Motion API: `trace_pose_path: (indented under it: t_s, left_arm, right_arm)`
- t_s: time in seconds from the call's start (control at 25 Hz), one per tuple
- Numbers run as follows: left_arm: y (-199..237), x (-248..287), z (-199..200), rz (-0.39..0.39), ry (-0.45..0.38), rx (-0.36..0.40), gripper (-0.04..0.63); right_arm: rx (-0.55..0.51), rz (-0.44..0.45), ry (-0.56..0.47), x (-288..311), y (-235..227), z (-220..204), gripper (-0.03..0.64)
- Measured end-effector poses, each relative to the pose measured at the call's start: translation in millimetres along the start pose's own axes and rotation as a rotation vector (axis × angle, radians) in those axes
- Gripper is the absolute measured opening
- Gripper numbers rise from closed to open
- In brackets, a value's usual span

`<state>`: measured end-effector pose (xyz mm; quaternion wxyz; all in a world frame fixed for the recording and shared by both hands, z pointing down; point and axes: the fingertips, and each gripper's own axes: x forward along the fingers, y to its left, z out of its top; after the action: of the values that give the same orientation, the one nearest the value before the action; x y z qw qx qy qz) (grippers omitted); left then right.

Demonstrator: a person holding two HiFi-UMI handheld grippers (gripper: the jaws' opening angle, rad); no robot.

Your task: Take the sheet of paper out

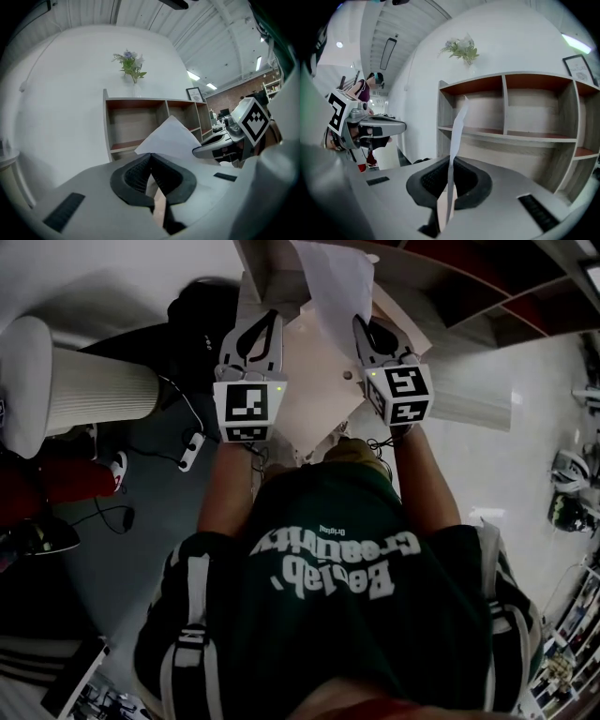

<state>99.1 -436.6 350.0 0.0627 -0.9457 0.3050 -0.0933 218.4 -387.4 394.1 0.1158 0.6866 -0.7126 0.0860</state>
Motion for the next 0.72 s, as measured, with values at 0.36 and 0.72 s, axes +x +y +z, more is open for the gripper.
trace_pose_path:
  t_s: [0.36,0.72]
  left_arm:
    - [-21,-29,14,-0.049,-0.048,0.003,0.018]
    - [-58,-67,35,-0.039,-0.074,0.024,0.018]
  right_arm:
    - [-0.001,-0.068,-0.047,-47,17,11,0.032]
    - [-0.010,-0.084,-0.098,-104,15,18,0.034]
